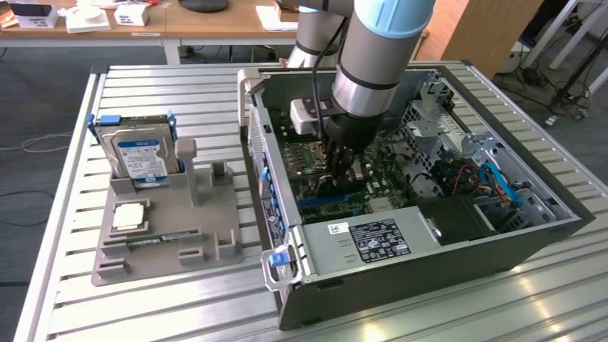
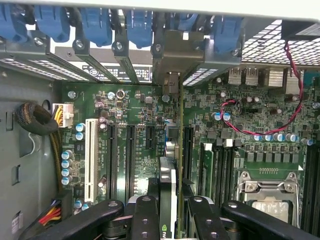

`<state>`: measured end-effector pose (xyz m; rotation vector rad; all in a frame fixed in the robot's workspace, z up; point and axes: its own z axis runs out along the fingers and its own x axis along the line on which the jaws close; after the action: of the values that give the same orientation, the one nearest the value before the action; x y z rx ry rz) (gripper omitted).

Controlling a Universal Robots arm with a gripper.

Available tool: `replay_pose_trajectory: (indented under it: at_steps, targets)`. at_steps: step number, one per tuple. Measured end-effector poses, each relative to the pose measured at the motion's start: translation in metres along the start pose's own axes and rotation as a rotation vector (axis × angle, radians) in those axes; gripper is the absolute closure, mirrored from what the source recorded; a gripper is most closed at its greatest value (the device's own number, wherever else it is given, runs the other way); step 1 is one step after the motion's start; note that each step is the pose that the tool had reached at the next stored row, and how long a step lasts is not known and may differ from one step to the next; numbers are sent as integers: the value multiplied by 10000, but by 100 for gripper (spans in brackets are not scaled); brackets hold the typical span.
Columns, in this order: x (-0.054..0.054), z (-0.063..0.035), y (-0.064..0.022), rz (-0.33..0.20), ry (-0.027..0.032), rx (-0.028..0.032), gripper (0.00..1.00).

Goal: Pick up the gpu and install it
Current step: 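Insert the gpu into the slot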

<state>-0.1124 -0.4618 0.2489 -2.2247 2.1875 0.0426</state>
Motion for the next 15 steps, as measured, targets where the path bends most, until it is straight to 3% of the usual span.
replay_pose_trajectory:
  at_steps: [15]
  targets:
    - [1,18,0,0,-1,1,73]
